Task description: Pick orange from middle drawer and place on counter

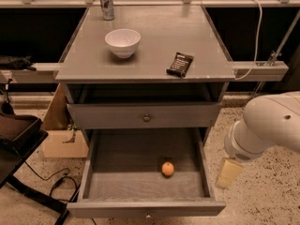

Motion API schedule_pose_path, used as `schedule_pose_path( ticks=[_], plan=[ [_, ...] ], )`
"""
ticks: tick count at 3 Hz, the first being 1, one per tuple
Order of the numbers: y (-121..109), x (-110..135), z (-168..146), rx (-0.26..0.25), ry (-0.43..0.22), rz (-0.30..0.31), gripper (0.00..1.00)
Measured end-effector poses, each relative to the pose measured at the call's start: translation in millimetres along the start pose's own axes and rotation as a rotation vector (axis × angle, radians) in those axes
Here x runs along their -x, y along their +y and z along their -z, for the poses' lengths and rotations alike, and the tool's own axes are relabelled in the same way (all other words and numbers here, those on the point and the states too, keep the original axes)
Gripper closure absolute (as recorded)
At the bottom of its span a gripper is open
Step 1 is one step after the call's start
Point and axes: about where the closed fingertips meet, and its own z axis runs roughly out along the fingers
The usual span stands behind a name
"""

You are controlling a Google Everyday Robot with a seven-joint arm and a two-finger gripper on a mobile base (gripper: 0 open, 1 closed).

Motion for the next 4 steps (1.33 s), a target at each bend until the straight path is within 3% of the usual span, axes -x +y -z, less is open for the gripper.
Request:
schedule_pose_path(
  ticks=[1,2,3,4],
  plan=[
    [5,12,-35,0.043,-0.048,0.023,0.0],
    [21,39,-103,0.113,-0.162,0.072,0.0],
    [29,64,-162,0.145,-0.255,0.094,0.0],
    [23,84,-206,0.145,-0.301,0.12,0.0]
  ],
)
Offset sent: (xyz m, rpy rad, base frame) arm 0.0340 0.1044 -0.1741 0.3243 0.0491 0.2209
